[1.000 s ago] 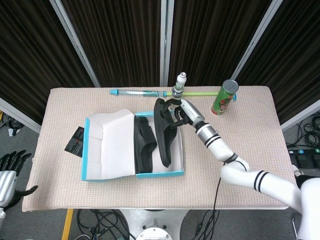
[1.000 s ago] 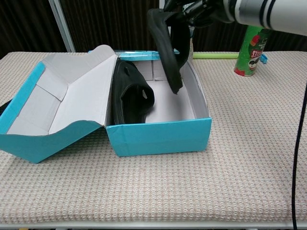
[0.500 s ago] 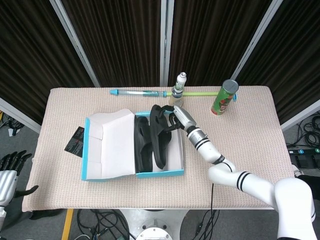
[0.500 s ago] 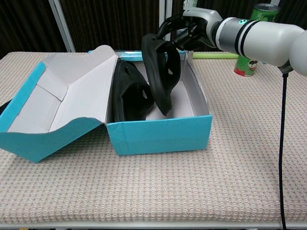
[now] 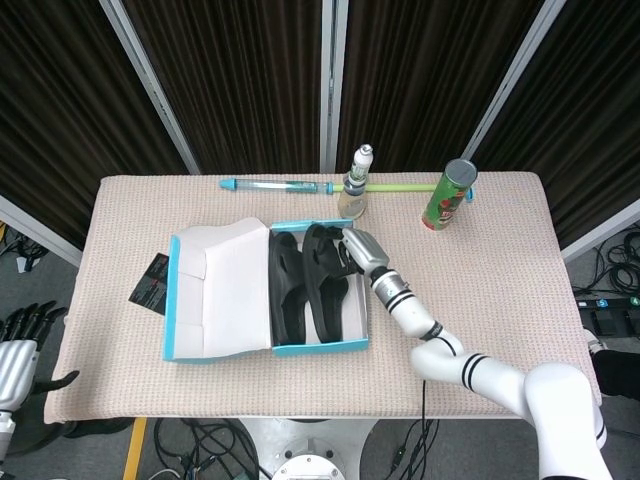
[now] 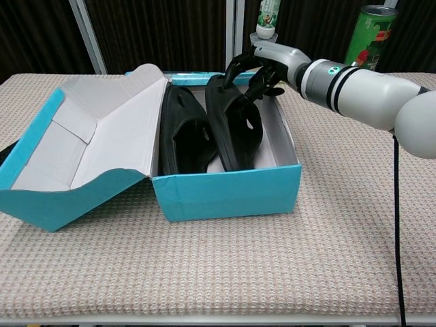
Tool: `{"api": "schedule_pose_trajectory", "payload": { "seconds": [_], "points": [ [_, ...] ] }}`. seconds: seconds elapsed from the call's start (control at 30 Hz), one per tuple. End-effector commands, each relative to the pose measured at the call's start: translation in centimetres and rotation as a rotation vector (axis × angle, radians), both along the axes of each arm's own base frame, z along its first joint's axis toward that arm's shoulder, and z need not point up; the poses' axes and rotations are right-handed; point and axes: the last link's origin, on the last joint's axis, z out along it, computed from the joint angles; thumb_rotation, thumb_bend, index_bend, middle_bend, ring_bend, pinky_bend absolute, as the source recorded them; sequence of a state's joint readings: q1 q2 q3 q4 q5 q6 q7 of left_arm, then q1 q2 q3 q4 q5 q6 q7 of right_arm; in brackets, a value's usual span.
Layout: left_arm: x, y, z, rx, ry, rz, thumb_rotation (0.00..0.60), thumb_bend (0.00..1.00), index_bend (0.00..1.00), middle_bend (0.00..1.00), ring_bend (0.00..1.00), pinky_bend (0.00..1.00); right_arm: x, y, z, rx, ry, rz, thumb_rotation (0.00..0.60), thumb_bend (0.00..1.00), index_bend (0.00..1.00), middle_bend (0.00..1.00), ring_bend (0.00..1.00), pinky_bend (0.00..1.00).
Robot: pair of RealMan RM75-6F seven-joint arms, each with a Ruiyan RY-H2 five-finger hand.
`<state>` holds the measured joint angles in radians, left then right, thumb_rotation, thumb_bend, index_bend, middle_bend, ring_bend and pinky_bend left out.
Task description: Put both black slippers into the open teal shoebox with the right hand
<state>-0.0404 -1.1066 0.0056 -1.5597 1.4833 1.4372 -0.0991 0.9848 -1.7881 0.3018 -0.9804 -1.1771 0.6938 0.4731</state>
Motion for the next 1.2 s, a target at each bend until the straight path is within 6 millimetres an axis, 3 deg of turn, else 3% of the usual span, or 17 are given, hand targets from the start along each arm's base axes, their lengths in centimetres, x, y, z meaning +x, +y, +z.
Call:
{"api": "schedule_pose_trajectory", "payload": {
  "seconds": [0.03,0.27,0.33,0.4,0.47,0.57,0.87,1.2],
  "points": [
    [0.0,0.1,0.0,0.000,-0.001,-0.001,0.600,0.00,0.14,0.07,0.00,0.00,-0.4,0.2,-0.4,0.006,0.031,0.009,0.600,0.10,0.48,0.42,0.74,0.98],
    [0.0,0.1,-0.1,-0.003,-0.003,-0.001,0.600,0.00,0.14,0.07,0.00,0.00,-1.1,0.7,-1.1,0.032,0.095,0.024,0.600,0.10,0.41,0.36,0.73,0.98],
    [-0.1,0.1,-0.1,-0.002,-0.003,0.000,0.600,0.00,0.14,0.07,0.00,0.00,-1.3,0.8,-1.1,0.040,0.127,0.037,0.600,0.10,0.32,0.31,0.72,0.98],
    [-0.1,0.1,-0.1,-0.001,-0.003,0.000,0.600,0.00,0.14,0.07,0.00,0.00,-1.4,0.9,-1.0,0.047,0.152,0.052,0.600,0.10,0.11,0.18,0.69,0.98],
    [-0.1,0.1,-0.1,0.000,-0.003,-0.002,0.600,0.00,0.14,0.07,0.00,0.00,-1.4,1.0,-0.6,0.044,0.160,0.064,0.600,0.10,0.00,0.06,0.66,0.98],
    [0.0,0.2,-0.1,-0.001,-0.002,-0.005,0.600,0.00,0.14,0.07,0.00,0.00,-1.3,0.9,0.3,0.037,0.168,0.080,0.600,0.10,0.00,0.00,0.63,0.97],
    [0.2,0.2,-0.1,0.002,0.004,-0.014,0.600,0.00,0.14,0.07,0.00,0.00,-1.3,1.0,3.1,0.012,0.204,0.111,0.600,0.03,0.00,0.00,0.59,0.97],
    [0.5,0.2,0.1,0.004,0.009,-0.020,0.600,0.00,0.14,0.07,0.00,0.00,-0.6,1.8,7.7,0.007,0.316,0.192,0.600,0.03,0.00,0.00,0.61,0.96]
  ]
}}
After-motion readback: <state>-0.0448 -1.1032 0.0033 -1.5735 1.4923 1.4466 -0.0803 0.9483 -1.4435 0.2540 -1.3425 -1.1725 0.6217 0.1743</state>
